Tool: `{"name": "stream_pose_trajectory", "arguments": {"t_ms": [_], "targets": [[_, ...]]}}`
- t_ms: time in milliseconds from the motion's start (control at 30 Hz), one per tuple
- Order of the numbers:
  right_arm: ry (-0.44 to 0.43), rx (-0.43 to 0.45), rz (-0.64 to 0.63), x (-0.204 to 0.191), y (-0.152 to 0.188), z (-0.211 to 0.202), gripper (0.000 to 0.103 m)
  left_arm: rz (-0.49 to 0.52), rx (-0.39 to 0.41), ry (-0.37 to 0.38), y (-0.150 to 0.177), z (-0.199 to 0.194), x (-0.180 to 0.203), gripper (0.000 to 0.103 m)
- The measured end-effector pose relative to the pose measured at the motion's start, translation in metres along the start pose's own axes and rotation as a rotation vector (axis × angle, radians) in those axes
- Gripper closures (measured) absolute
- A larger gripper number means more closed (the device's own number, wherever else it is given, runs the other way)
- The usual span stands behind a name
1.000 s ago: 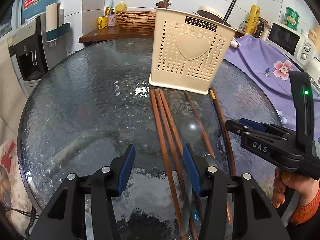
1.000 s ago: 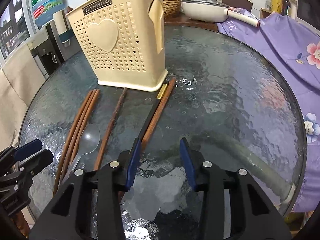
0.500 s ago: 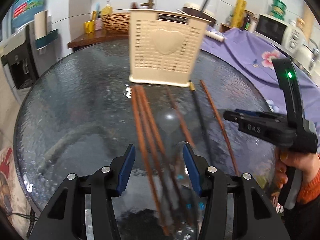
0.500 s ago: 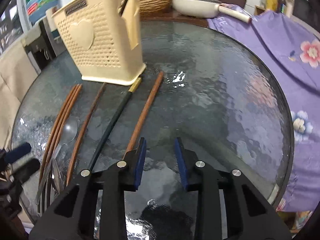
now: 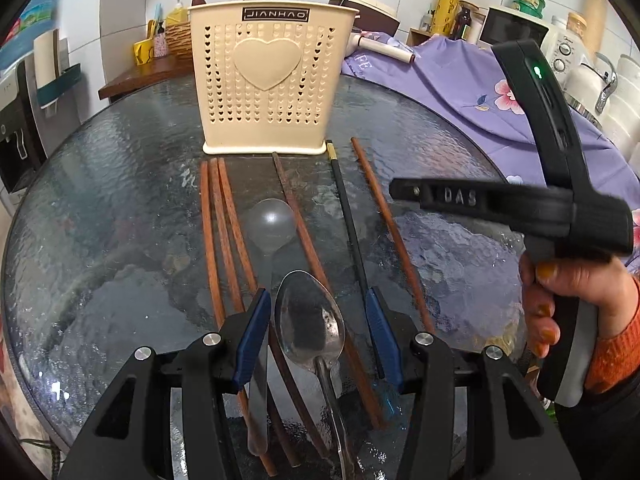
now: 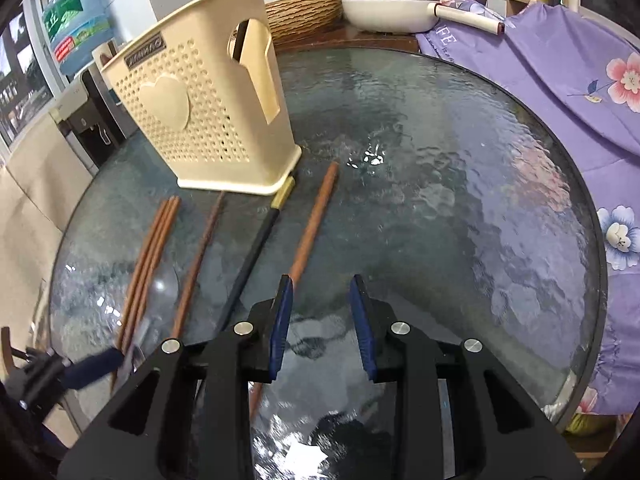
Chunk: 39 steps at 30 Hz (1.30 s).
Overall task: Organize utensils
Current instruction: 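Lift the metal spoon with the left gripper while the right gripper lifts the wooden chopstick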
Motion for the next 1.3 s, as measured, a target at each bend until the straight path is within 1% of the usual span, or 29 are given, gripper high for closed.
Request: {"name": "stream_pose_trajectory", "arguments": {"t_ms": [100, 267, 433, 500, 600, 700, 767, 833, 900, 967, 1167, 1300], "targets": [[-0.012, -0.019, 0.002, -0.005, -0.007, 0.007, 0.073, 0.003, -0.004, 0.011, -0.001, 0.001, 0.002, 0.059], [-0.015, -0.016, -0.011, -0.014, -0.012, 0.012, 0.073, -0.001, -0.016, -0.001, -0.002, 0.004, -0.002, 0.059], [-0.003, -0.021, -0.019, -0.015, -0.013, 0.017, 0.073, -0.010, -0.028, 0.003, 0.000, 0.007, -0.001, 0.066], [0.003, -0.021, -0.021, -0.014, -0.015, 0.020, 0.073, -0.001, -0.031, 0.009, 0.000, 0.008, 0.002, 0.066], [0.025, -0.023, -0.030, -0.013, -0.020, 0.025, 0.073, -0.006, -0.028, -0.010, 0.000, 0.008, -0.001, 0.066], [0.040, -0.031, -0.034, -0.012, -0.024, 0.030, 0.073, -0.010, -0.019, -0.005, -0.001, 0.004, -0.001, 0.066], [0.048, -0.039, -0.034, -0.013, -0.026, 0.035, 0.073, 0.003, -0.022, -0.011, -0.003, 0.004, 0.000, 0.064], [0.064, -0.037, -0.044, -0.014, -0.031, 0.038, 0.073, 0.011, -0.026, -0.010, -0.002, 0.005, 0.002, 0.057], [0.091, -0.034, -0.064, -0.017, -0.036, 0.043, 0.073, 0.013, -0.028, -0.010, -0.001, 0.005, 0.003, 0.056], [0.112, -0.033, -0.081, -0.019, -0.040, 0.046, 0.080, 0.014, -0.035, -0.012, 0.001, 0.007, 0.003, 0.056], [0.152, -0.029, -0.114, -0.024, -0.052, 0.056, 0.087, 0.016, -0.054, -0.004, 0.004, 0.013, 0.003, 0.057], [0.162, -0.031, -0.129, -0.026, -0.057, 0.060, 0.093, 0.028, -0.066, -0.012, 0.007, 0.014, 0.005, 0.065]]}}
Point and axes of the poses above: each gripper's, at about its wrist camera, not at the fingertips, and z roughly the way its jaws point, x to its right, y to its underside, the point moved 10 cm from there along z, roughly the way its jaws point, and after that the axes turned 14 degrees about y, right-handed, at the moved point
